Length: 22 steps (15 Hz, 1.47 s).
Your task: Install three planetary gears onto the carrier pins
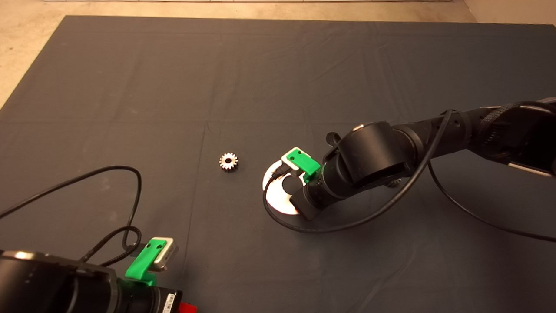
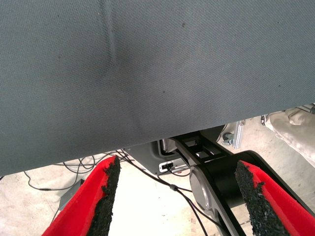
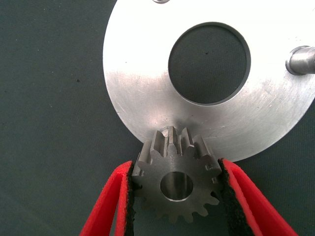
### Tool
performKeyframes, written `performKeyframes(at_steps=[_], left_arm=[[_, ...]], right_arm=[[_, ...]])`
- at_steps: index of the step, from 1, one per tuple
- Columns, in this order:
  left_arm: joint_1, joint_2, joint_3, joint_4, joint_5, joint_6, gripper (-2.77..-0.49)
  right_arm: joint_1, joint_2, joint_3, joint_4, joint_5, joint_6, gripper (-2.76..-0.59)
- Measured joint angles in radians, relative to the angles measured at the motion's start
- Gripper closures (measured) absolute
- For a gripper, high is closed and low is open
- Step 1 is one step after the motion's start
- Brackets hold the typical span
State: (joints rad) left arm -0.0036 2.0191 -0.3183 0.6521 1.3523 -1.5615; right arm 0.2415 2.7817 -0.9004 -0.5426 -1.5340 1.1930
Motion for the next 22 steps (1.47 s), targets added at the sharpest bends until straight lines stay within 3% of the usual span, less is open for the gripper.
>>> performKeyframes(at_steps=[9, 13, 22], left_arm=[[-0.011, 0.000, 0.000, 0.000, -0.003, 0.000, -1.63], [-0.011, 0.000, 0.000, 0.000, -0.016, 0.000, -1.63], [-0.011, 0.000, 0.000, 0.000, -0.017, 0.000, -1.63]], right_arm=[[-0.004, 0.027, -0.023, -0.002, -0.007, -0.015, -0.97], [-0.011, 0.033, -0.027, -0.003, -0.009, -0.015, -0.97], [-0.012, 0.034, -0.027, -0.003, -0.008, -0.017, -0.99]])
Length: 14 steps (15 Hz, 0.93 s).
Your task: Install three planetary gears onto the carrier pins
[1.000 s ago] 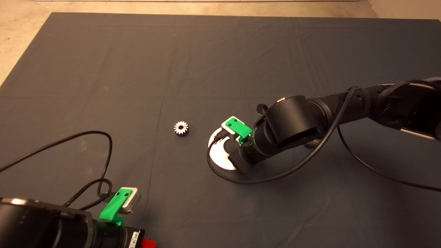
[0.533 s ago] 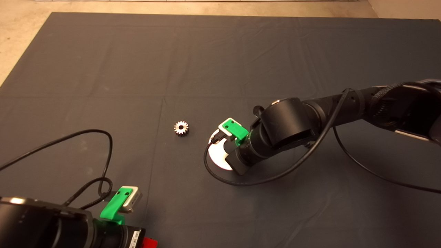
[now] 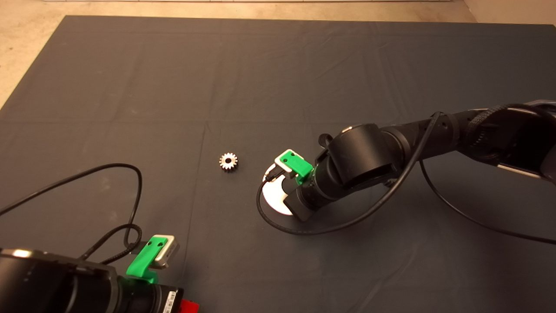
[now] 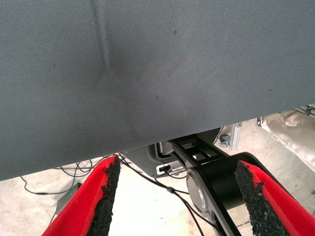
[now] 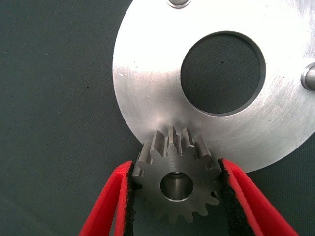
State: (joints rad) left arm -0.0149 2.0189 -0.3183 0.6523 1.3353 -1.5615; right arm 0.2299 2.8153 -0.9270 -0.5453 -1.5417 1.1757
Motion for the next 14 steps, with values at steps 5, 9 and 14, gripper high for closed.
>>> performKeyframes(at_steps=[5, 9, 14], left_arm=[[0.000, 0.000, 0.000, 0.000, -0.002, 0.000, -1.63], [0.000, 0.000, 0.000, 0.000, -0.002, 0.000, -1.63], [0.000, 0.000, 0.000, 0.000, -0.002, 0.000, -1.63]], right_arm=[[0.000, 0.000, 0.000, 0.000, 0.000, 0.000, -1.00], [0.000, 0.000, 0.000, 0.000, 0.000, 0.000, -1.00], [-0.005, 0.000, 0.000, 0.000, 0.000, 0.000, -1.03]])
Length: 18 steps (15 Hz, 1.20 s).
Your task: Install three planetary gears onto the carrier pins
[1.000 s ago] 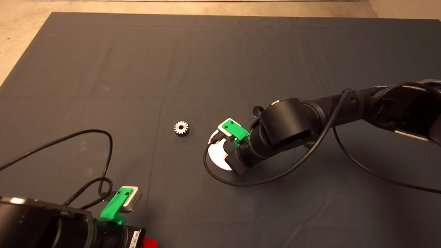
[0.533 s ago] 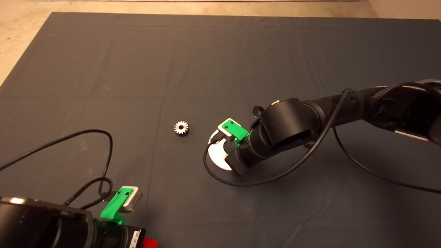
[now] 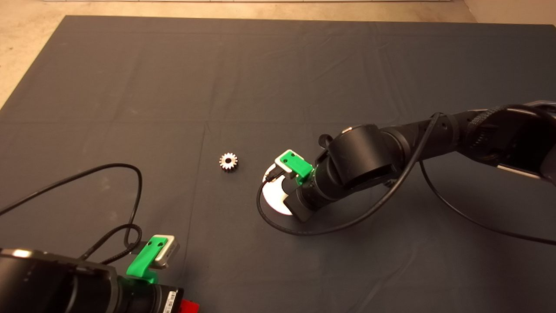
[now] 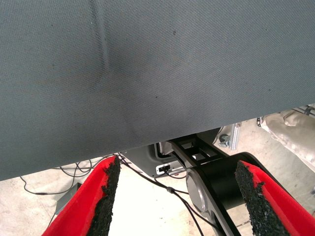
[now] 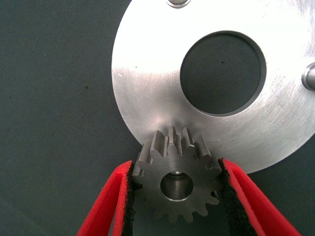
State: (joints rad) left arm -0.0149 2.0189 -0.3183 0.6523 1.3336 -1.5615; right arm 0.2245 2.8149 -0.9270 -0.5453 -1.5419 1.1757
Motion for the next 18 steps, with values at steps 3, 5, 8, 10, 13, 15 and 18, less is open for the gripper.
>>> performKeyframes(at_steps=[3, 5, 8, 10, 13, 15, 18], left_arm=[[0.000, 0.000, 0.000, 0.000, 0.000, 0.000, -1.63], [0.000, 0.000, 0.000, 0.000, 0.000, 0.000, -1.63], [0.000, 0.000, 0.000, 0.000, 0.000, 0.000, -1.63], [0.000, 0.000, 0.000, 0.000, -0.001, 0.000, -1.63], [-0.008, 0.000, 0.000, 0.000, -0.001, 0.000, -1.63], [-0.016, 0.000, 0.000, 0.000, -0.003, 0.000, -1.63], [-0.016, -0.001, 0.000, 0.000, -0.015, 0.000, -1.63]], right_arm=[[0.000, 0.000, 0.000, 0.000, 0.000, 0.000, -1.11], [0.000, 0.000, 0.000, 0.000, 0.000, 0.000, -1.16], [0.000, 0.000, 0.000, 0.000, 0.007, 0.000, -1.29], [0.000, 0.000, 0.000, 0.000, 0.008, 0.000, -1.30], [0.000, 0.000, 0.000, 0.000, 0.008, 0.000, -1.31], [0.000, -0.001, 0.000, 0.000, 0.008, 0.000, -1.31], [0.003, -0.026, 0.017, 0.000, 0.011, 0.001, -1.44]])
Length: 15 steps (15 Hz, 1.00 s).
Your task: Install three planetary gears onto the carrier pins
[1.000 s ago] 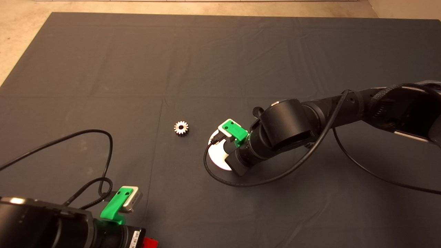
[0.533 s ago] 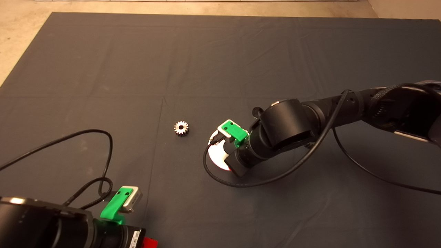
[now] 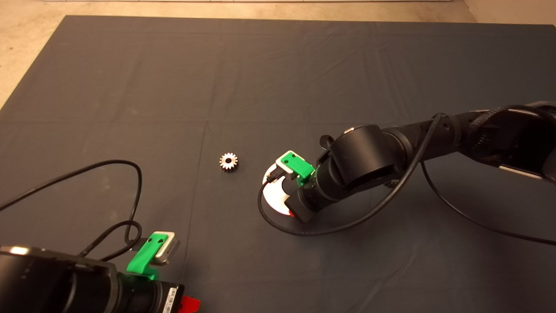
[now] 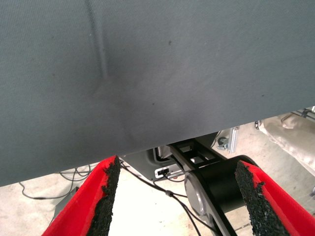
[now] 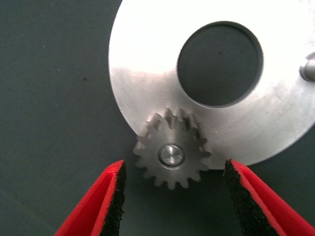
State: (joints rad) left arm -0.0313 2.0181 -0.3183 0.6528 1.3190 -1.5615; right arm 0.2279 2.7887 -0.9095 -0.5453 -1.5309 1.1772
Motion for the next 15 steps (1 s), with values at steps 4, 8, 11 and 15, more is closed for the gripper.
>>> performKeyframes(at_steps=[4, 8, 11, 15], left_arm=[[0.000, 0.000, 0.000, 0.000, -0.006, 0.000, -1.63], [0.000, 0.001, 0.000, 0.000, -0.006, 0.000, -1.63], [0.000, 0.001, 0.000, 0.000, -0.008, 0.000, -1.63], [0.000, 0.001, 0.000, 0.000, -0.009, 0.000, -1.63]], right_arm=[[0.032, -0.130, 0.061, 0.000, 0.005, 0.003, -1.44], [0.107, -0.404, 0.124, 0.003, -0.008, 0.006, -1.60], [0.132, -0.471, 0.163, 0.007, -0.010, 0.005, -1.76], [0.145, -0.527, 0.211, 0.012, 0.004, 0.002, -1.76]])
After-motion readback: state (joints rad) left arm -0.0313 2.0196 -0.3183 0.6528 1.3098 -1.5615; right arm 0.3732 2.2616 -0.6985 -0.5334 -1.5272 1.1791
